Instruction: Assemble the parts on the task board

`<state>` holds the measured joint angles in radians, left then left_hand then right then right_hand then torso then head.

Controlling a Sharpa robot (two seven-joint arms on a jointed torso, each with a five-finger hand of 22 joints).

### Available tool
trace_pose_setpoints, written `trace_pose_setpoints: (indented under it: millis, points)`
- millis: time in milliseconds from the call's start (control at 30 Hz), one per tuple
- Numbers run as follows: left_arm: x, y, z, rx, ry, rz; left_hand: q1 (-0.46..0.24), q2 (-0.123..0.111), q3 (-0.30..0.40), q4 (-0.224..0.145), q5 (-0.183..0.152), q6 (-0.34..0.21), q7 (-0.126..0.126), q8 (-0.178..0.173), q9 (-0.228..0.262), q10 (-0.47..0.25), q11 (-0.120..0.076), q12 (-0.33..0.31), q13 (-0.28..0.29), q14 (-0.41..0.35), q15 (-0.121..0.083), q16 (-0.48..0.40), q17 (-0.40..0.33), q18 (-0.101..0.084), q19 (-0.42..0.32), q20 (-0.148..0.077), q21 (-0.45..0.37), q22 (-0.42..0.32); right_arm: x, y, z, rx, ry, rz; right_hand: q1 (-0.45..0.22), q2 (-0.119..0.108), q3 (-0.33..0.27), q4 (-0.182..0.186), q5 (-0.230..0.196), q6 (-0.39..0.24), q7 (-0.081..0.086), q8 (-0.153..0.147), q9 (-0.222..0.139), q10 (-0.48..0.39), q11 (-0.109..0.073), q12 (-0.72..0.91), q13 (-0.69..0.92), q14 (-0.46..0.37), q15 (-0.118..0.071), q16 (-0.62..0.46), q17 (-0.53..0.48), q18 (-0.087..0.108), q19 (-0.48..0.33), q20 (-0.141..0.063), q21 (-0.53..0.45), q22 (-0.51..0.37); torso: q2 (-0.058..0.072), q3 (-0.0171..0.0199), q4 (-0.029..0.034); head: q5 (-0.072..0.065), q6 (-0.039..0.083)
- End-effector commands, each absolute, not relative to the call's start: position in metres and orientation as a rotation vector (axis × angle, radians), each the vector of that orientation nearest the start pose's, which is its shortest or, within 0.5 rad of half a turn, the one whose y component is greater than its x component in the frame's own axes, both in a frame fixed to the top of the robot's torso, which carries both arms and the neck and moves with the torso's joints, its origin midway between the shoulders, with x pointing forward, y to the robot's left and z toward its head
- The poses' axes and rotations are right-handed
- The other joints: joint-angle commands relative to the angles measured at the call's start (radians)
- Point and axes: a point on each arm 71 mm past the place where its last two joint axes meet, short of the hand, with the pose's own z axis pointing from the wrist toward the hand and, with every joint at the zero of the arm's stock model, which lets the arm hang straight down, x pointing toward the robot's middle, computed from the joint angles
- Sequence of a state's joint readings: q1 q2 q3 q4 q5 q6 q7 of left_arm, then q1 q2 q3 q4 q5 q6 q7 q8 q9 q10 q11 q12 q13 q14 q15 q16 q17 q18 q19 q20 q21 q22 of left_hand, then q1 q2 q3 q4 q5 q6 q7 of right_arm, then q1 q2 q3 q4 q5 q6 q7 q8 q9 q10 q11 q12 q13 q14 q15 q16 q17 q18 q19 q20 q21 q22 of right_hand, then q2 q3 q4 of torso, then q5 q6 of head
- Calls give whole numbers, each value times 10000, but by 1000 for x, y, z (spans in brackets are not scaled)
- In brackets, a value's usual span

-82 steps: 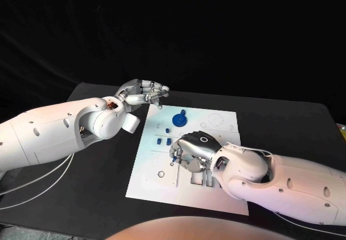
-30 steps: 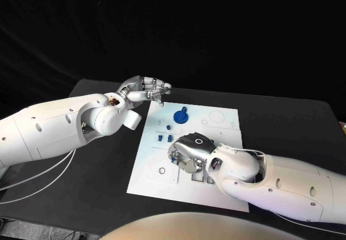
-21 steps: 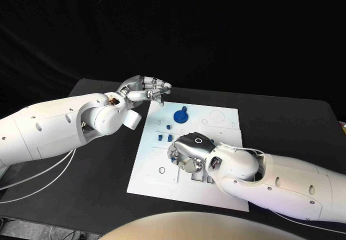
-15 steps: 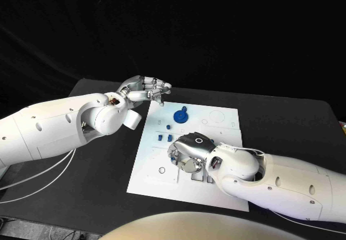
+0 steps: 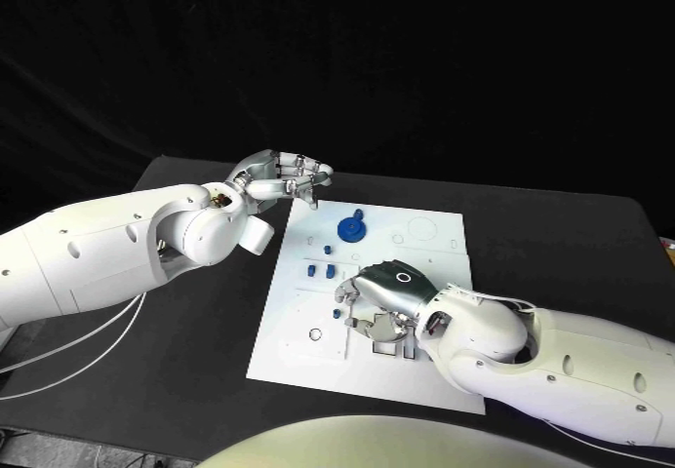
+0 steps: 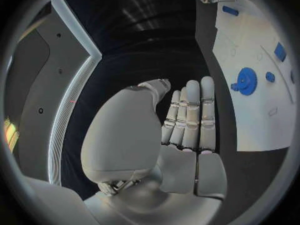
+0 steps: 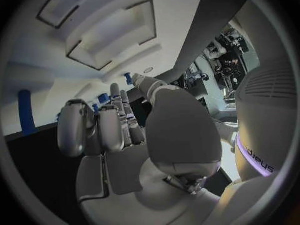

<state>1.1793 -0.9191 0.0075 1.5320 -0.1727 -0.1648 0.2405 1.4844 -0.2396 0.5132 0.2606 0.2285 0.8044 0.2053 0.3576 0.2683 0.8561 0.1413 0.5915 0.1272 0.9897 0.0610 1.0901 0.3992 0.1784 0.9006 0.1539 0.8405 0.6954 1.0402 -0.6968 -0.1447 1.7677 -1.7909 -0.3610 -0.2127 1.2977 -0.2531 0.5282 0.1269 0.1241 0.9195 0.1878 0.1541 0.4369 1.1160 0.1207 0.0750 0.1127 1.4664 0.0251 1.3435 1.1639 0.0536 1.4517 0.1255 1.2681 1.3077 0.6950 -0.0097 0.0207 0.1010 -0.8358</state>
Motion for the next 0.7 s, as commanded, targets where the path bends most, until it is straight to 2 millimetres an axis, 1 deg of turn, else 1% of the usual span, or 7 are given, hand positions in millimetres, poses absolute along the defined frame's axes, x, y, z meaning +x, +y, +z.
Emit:
trace_pose_setpoints:
  millis: [33,267,367,433,467,567,700]
  points:
    - [484,233,-176,-9839,16236,-15201,-29,-29,-39,-35,-1,-58,27,-40,-15,-34,5,-61,-9,11,68,-38,-12,42,33,69,-46,-9,362,-73,-238,-4875,16115,8713,2,-55,-90,19,50,55,-37,-43,-17,22,-58,82,17,107,40,53,24,83,-2,29,2,1619,-7,-3,-10,-34,33]
    - [484,235,-176,-9856,16247,-15168,-29,-29,-39,-35,-1,-58,27,-40,-15,-34,5,-61,-9,11,68,-38,-12,42,33,69,-46,-9,375,-112,-215,-4240,16286,8015,12,-20,-169,41,94,156,-92,-18,-27,45,-97,156,26,152,10,119,110,75,31,15,52,1634,-14,-14,-15,-144,107]
    - [484,235,-177,-9863,16253,-15153,-29,-29,-39,-35,-1,-58,27,-40,-15,-34,5,-61,-9,11,68,-38,-12,42,33,69,-46,-9,383,-130,-209,-4103,16516,7505,-17,-73,-324,71,123,128,-145,-61,-65,-79,-117,153,2,142,-7,81,27,106,-22,-2,-109,1580,-18,-12,-27,-189,137]
    - [484,235,-177,-9864,16258,-15151,-29,-29,-39,-35,-1,-58,27,-40,-15,-34,5,-61,-9,11,68,-38,-12,42,33,69,-46,-9,389,-141,-206,-4066,16668,7167,-48,-97,-508,116,209,93,-175,-102,-100,-217,-125,144,-25,104,-14,22,-75,135,-83,-11,-273,1525,-16,-11,-11,-225,156]
    - [484,235,-177,-9864,16258,-15150,-29,-29,-39,-35,-1,-58,27,-40,-15,-34,5,-61,-9,11,68,-38,-12,42,33,69,-46,-9,390,-143,-206,-4060,16694,7101,-43,-92,-740,158,342,55,-182,-144,-135,-370,-122,137,-59,49,-12,-49,-192,167,-155,-11,-463,1461,-18,-12,-13,-239,164]
    - [483,235,-177,-9866,16260,-15146,-29,-29,-39,-35,-1,-58,27,-40,-15,-34,5,-61,-9,11,68,-38,-12,42,33,69,-46,-9,396,-155,-206,-4066,16897,6729,58,-42,-1131,202,413,40,-196,-185,-184,-497,-122,193,-94,15,-14,-80,-256,183,-189,-12,-576,1423,-21,-11,-19,-258,182]
    - [483,235,-177,-9867,16267,-15145,-29,-29,-39,-35,-1,-58,27,-40,-15,-34,5,-61,-9,11,68,-38,-12,42,33,69,-46,-9,402,-164,-207,-4184,17150,6352,305,164,-1896,352,476,35,-212,-242,-270,-731,-124,298,-165,-36,-8,-128,-369,207,-230,-11,-749,1368,-12,-4,-6,-272,197]
